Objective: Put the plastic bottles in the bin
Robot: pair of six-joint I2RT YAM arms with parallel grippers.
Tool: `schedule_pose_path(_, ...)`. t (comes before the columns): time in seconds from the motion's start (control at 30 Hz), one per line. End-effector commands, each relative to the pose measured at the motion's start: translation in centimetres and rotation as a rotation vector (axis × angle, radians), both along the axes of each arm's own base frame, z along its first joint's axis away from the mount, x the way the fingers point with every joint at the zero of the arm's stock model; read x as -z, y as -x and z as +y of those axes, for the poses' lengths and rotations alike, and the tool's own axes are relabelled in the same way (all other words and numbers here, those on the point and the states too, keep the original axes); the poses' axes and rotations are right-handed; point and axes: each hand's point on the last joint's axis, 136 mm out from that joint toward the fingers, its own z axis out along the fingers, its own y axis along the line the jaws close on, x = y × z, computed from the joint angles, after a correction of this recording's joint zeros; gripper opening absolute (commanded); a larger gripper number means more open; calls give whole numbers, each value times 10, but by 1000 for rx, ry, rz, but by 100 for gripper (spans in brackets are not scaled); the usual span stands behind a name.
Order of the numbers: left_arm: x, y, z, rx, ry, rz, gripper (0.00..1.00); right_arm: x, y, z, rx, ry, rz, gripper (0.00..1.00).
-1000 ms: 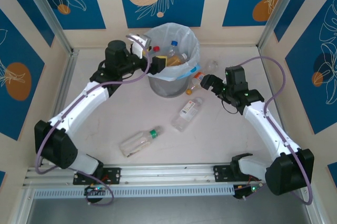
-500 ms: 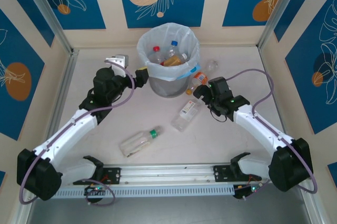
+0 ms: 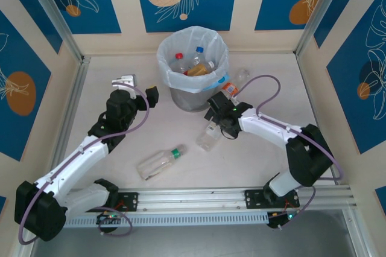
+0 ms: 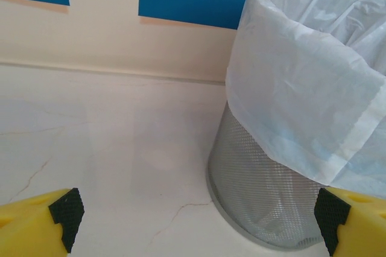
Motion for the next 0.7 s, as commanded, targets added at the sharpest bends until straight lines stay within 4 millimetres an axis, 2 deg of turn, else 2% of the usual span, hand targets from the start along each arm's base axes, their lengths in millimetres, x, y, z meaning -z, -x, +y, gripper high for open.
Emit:
schedule_pose_path(0.0,0,1,9,-38,-6,0,99,7,2,1,28,67,30,100)
schedule_pose_path(0.3,8,-1,9,-37,-11,26,99,37,6,8,-20,126,111,100)
schedule_pose_path(0.43,11,-2,8,-35,-7,37,99,46,6,8,-57,158,135,95)
schedule_pose_path(0.67,14,-5,6,-30,-7,50,99,54,14,-8,-79,240,164,85)
